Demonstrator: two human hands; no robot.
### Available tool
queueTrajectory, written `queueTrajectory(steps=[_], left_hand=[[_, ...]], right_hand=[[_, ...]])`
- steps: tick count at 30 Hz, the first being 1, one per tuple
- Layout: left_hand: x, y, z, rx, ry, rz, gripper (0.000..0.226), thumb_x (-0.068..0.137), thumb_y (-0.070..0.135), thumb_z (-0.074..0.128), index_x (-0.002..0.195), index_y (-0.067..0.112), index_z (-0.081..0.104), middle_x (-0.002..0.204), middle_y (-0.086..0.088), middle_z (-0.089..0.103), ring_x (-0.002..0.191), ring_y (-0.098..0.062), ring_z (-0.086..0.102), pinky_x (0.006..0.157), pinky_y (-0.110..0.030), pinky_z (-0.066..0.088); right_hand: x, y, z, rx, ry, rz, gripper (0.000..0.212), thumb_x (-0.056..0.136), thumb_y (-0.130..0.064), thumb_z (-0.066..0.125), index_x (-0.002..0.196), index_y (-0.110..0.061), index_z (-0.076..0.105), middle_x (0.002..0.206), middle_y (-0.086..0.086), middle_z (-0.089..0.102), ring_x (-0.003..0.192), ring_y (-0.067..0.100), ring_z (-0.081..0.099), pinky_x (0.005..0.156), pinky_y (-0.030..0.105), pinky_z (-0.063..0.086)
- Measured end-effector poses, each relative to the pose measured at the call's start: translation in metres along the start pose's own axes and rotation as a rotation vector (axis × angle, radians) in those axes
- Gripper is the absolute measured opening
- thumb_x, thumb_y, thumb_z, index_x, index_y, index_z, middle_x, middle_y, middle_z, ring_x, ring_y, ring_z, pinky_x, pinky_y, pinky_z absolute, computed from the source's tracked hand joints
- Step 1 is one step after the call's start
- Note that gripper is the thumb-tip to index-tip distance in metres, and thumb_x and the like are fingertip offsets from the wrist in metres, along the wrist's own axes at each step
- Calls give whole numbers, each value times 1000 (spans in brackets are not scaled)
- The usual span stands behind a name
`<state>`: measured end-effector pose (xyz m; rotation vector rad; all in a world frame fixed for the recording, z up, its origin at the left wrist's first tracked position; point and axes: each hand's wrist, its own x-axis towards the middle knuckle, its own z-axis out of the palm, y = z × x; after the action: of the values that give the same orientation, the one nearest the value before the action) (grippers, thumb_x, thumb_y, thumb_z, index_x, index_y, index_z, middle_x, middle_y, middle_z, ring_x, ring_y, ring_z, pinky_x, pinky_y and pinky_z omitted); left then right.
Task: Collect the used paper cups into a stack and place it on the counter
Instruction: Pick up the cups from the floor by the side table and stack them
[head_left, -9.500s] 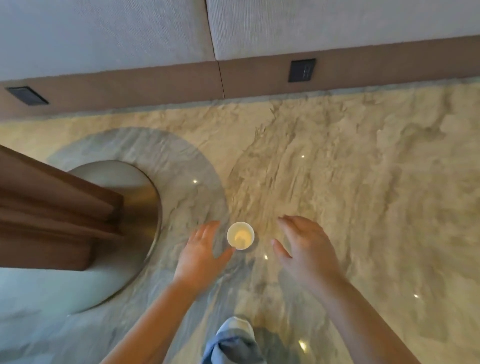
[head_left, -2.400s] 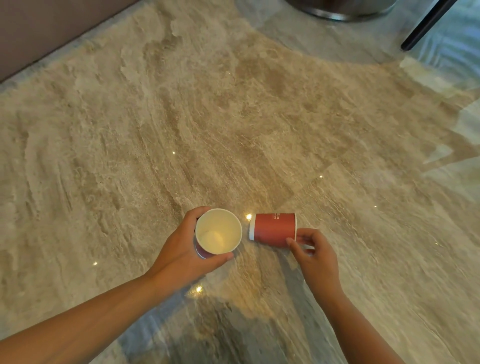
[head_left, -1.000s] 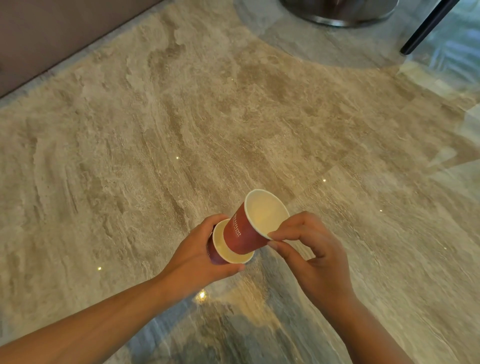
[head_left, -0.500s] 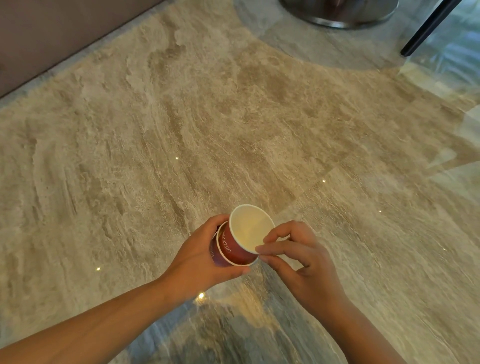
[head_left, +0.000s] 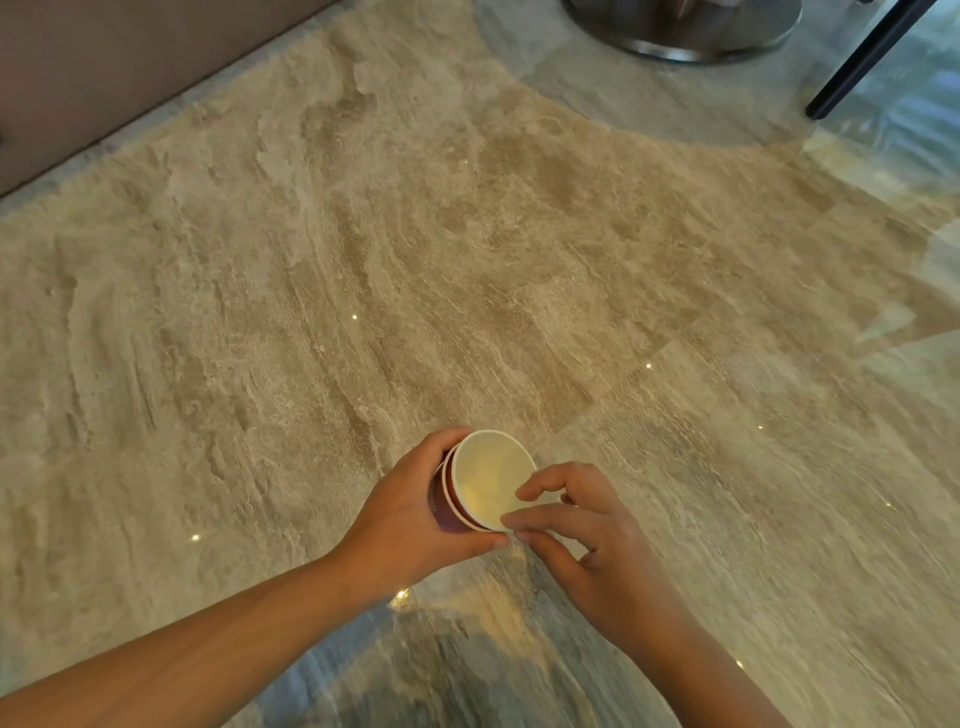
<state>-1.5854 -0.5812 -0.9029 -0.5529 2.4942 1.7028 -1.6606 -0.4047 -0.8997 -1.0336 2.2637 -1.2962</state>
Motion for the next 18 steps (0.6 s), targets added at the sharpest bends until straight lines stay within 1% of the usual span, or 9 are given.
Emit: queueTrajectory(steps=[3, 5, 7, 9, 12, 15, 18], left_hand=[[0, 1, 2, 7, -13, -7, 80, 53, 35, 90, 106, 67, 39, 112, 41, 47, 105, 17, 46, 78, 2, 36], [1, 3, 3, 7, -22, -1, 79, 53, 34, 90, 107, 64, 40, 112, 42, 47, 105, 18, 46, 77, 2, 37], [2, 5, 4, -2, -28, 1, 77, 54, 31, 90, 108, 57, 43, 111, 43, 47, 105, 19, 46, 76, 2, 37], [2, 8, 4, -6, -38, 8, 75, 54, 30, 90, 109, 52, 44, 111, 45, 46, 105, 21, 44, 76, 3, 36], [3, 11, 5, 2, -64, 22, 75, 53, 33, 88, 111, 51, 43, 112, 46, 44, 107, 21, 42, 78, 4, 34], [6, 14, 7, -4, -98, 22, 77, 53, 37, 88, 113, 52, 42, 114, 43, 46, 109, 17, 44, 80, 2, 35], [9, 16, 9, -15, -136, 28, 81, 51, 43, 86, 119, 46, 43, 116, 38, 48, 111, 14, 46, 81, 0, 37]], right_hand=[[-1, 1, -3, 59, 8, 52, 16, 77, -19, 68, 93, -22, 71, 107, -6, 54, 107, 3, 48, 90, 15, 39], [-1, 3, -8, 72, 33, 74, 27, 75, -29, 69, 101, -23, 68, 111, -6, 53, 110, 4, 48, 92, 16, 39], [0, 5, -14, 93, 9, 109, 40, 74, -39, 69, 111, -26, 61, 119, -7, 52, 116, 7, 47, 97, 20, 39], [0, 8, -20, 139, -42, 140, 51, 72, -39, 69, 119, -27, 55, 128, -8, 49, 122, 6, 43, 102, 23, 37], [0, 11, -28, 184, -100, 144, 61, 70, -37, 71, 126, -29, 48, 135, -11, 44, 127, 2, 38, 105, 18, 31], [0, 13, -33, 172, -114, 131, 65, 69, -40, 70, 128, -29, 45, 137, -14, 43, 128, 0, 37, 104, 14, 29], [0, 15, -35, 168, -119, 120, 66, 69, -37, 72, 128, -27, 46, 134, -11, 45, 126, 2, 39, 105, 19, 31]])
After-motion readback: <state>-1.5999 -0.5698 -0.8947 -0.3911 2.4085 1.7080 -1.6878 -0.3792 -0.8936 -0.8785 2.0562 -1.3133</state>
